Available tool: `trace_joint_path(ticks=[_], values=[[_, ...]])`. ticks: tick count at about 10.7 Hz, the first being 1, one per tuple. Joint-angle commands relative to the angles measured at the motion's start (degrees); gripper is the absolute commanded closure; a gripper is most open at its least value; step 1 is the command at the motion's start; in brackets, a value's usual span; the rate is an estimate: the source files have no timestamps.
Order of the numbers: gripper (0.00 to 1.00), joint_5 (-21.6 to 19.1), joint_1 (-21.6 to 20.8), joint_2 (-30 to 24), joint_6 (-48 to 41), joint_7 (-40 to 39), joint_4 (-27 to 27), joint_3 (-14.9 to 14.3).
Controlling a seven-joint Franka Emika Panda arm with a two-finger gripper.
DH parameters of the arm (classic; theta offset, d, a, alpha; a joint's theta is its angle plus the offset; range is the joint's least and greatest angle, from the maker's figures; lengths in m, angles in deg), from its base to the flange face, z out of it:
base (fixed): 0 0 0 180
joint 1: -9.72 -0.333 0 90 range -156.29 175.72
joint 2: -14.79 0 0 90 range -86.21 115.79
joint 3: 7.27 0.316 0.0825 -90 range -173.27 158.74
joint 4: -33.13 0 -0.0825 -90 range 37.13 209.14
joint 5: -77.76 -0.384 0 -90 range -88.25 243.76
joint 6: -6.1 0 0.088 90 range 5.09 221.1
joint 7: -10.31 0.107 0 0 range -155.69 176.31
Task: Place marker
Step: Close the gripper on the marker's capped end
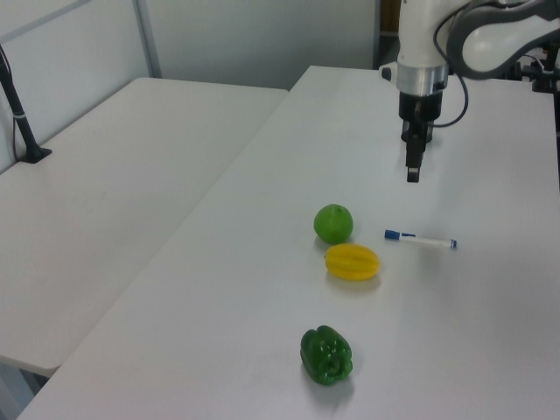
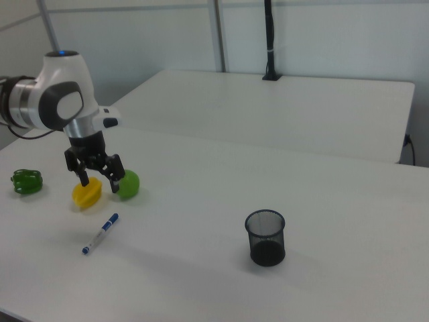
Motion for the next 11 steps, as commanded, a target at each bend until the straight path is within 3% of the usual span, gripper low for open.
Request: trace_joint_path(ticks=[1, 6, 11], values=[[0.0, 1.2, -1.9, 3.1, 7.7, 5.7, 3.4, 0.0], [0.19, 3.0, -3.2, 6.6, 15.2, 7.3, 8.3, 0.9], [0.36, 3.8, -3.2, 7.7, 15.7, 7.3, 9.2, 1.0]])
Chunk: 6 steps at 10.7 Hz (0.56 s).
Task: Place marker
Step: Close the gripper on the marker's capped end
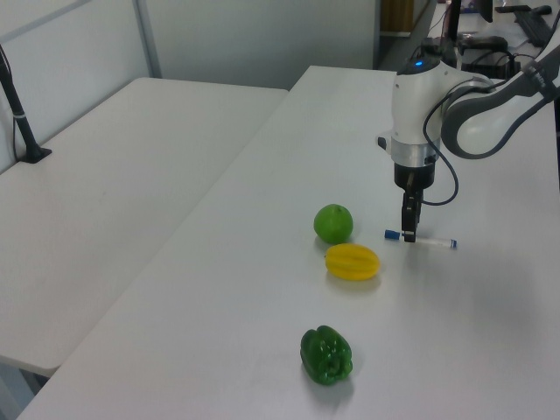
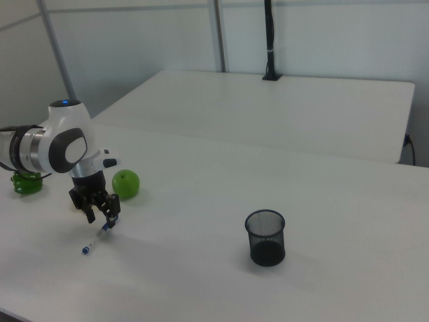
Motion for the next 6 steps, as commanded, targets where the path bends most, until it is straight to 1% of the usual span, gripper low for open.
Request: trace_joint_path(ticks=[1, 3, 4, 5, 6], values=[[0.42, 2.2, -0.2, -0.3, 2.0, 1.5, 2.4, 0.5], [0.54, 3.3, -0.2, 0.0, 3.9, 1.5, 3.7, 1.0], [0.62, 4.0, -0.2, 0.0, 4.2, 1.5, 4.0, 1.0], [0.76, 4.4, -0.2, 0.2, 4.2, 1.5, 4.1, 1.0], [0.97, 4.4, -0.2, 0.3, 4.2, 1.5, 4.1, 1.1]])
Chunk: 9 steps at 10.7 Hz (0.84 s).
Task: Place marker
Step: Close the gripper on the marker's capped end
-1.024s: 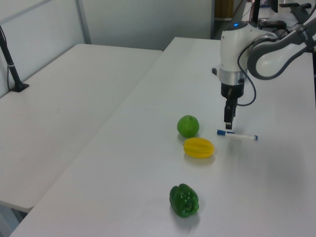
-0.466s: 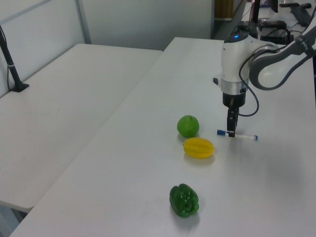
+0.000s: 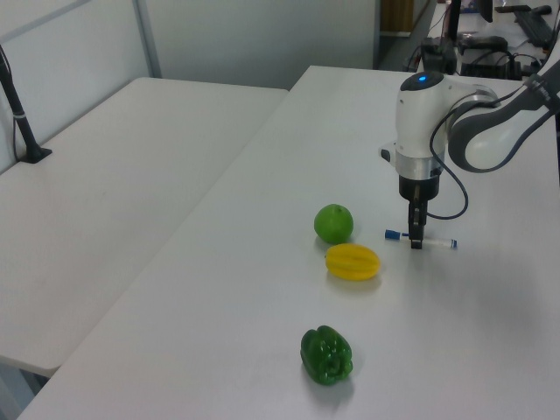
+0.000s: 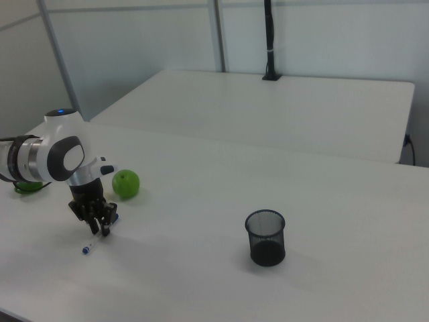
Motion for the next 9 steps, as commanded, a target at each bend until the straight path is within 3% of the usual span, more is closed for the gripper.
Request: trace_joint_path(ticks=[1, 5, 9], values=[[1.0, 1.6, -0.2, -0.2, 1.8, 1.5, 1.7, 0.1], [1.0, 1.6, 0.3, -1.2, 1.1, 1.5, 1.4, 0.1], [1.0, 1.4, 2.9, -6.8, -3.1, 1.0, 0.0, 0.1]])
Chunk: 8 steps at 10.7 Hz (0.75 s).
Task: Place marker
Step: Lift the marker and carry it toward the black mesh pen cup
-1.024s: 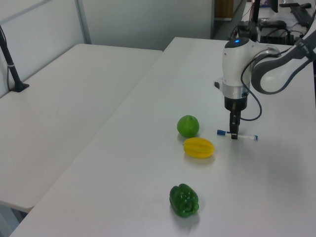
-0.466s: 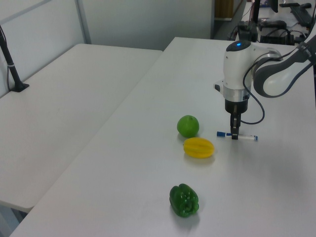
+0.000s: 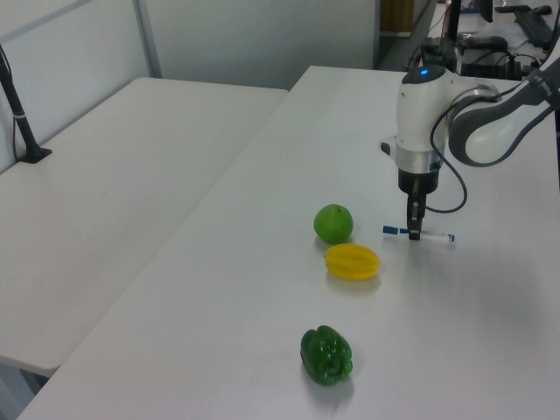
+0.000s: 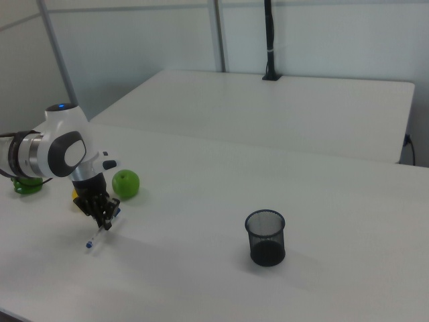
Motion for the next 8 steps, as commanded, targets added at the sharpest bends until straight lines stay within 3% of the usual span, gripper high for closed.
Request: trace_joint_path(ticks=[1, 5, 8], values=[[1.0, 0.7, 2.3, -7.2, -5.1, 0.9, -0.7, -0.2], [1.0, -0.9, 4.4, -12.0, -11.1, -2.3, -5.2, -1.7], [1.0, -4.5, 4.6, -12.9, -11.7, -9.0, -9.6, -7.5]])
